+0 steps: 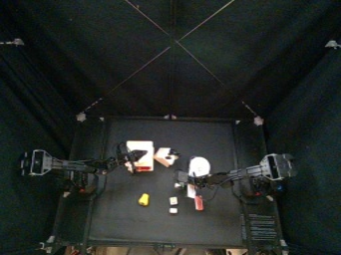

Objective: Put sushi piece in pot

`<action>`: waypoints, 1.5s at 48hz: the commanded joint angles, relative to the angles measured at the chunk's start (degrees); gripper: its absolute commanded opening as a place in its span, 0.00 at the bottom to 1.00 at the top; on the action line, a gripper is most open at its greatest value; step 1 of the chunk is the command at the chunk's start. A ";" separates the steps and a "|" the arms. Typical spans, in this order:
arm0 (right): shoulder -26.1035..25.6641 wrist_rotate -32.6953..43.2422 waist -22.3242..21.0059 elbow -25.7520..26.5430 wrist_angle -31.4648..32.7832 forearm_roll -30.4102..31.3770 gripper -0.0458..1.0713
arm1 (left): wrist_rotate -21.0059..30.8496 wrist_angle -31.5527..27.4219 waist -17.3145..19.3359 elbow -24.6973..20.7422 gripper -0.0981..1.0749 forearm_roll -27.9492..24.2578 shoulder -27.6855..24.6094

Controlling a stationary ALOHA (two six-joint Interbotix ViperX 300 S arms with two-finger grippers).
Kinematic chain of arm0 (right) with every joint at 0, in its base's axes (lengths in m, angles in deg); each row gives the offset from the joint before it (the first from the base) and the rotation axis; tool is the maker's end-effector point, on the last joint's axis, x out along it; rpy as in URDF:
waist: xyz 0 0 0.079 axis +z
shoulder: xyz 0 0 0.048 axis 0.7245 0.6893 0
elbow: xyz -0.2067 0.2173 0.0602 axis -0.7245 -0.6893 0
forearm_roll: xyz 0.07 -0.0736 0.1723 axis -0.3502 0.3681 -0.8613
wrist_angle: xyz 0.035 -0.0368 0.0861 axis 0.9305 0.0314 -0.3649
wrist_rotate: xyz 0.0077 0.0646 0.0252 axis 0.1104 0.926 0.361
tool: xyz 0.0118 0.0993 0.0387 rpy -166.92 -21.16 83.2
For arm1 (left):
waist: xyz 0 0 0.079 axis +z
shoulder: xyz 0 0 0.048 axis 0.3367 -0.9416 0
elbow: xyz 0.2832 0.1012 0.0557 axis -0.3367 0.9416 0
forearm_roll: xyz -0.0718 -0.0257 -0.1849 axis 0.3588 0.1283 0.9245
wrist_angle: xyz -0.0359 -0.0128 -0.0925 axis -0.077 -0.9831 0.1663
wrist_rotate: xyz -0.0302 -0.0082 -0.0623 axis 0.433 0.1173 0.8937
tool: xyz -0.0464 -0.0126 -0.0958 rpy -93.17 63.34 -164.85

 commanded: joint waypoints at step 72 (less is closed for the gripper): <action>-18.81 -0.35 -20.92 -23.47 -23.38 -17.31 0.62 | 0.00 0.26 -0.09 -0.53 0.27 -0.18 0.26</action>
